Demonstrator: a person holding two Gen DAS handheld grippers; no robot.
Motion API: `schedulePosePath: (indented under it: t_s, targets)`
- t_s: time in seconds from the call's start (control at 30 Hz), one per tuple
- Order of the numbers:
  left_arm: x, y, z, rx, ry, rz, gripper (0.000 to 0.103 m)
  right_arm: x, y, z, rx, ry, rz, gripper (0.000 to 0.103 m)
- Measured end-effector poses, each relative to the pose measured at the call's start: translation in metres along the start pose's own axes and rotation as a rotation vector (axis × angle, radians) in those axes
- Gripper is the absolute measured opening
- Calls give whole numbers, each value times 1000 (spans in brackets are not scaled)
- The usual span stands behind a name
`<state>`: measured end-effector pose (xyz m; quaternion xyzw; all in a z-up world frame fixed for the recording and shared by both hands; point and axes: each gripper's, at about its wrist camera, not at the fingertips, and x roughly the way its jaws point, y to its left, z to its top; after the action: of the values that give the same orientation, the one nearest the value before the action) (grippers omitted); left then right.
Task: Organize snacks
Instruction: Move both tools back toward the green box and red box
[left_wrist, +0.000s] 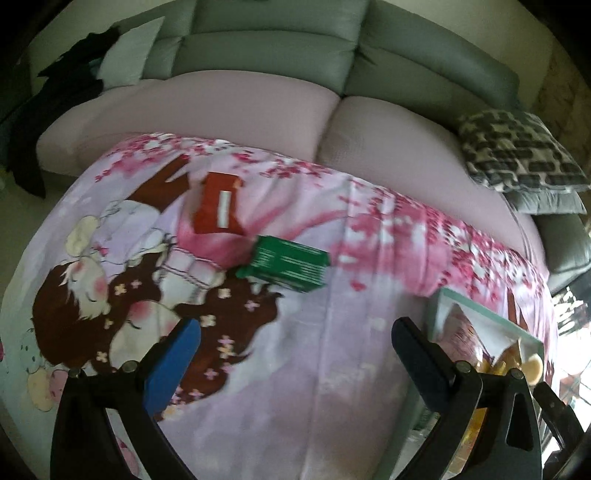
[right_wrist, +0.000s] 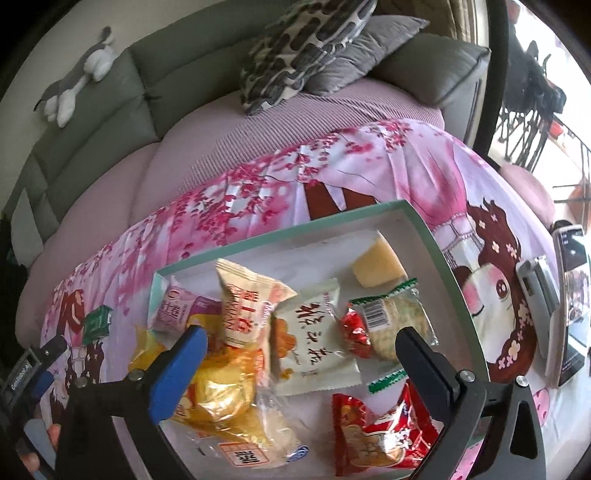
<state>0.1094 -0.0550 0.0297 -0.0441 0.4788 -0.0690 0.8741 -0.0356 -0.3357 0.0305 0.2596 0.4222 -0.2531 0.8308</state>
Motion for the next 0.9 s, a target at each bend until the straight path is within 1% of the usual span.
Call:
schedulePosePath:
  t_s: [0.17, 0.27, 0.5, 0.63, 0.9]
  targets:
    - [-4, 22, 5, -48, -11, 19, 103, -5, 16, 0, -33, -20, 5, 103]
    - [-6, 32, 8, -59, -18, 41, 103, -8, 31, -1, -68, -32, 18, 103]
    - [-12, 61, 14, -62, -40, 143, 103, -18, 81, -10, -168, -66, 95, 103]
    - [-16, 77, 16, -65, -45, 181, 103, -15, 116, -22, -227, -44, 163, 103]
    - [-23, 115, 18, -110, -42, 214, 103, -9, 168, -45, -312, -15, 239, 103]
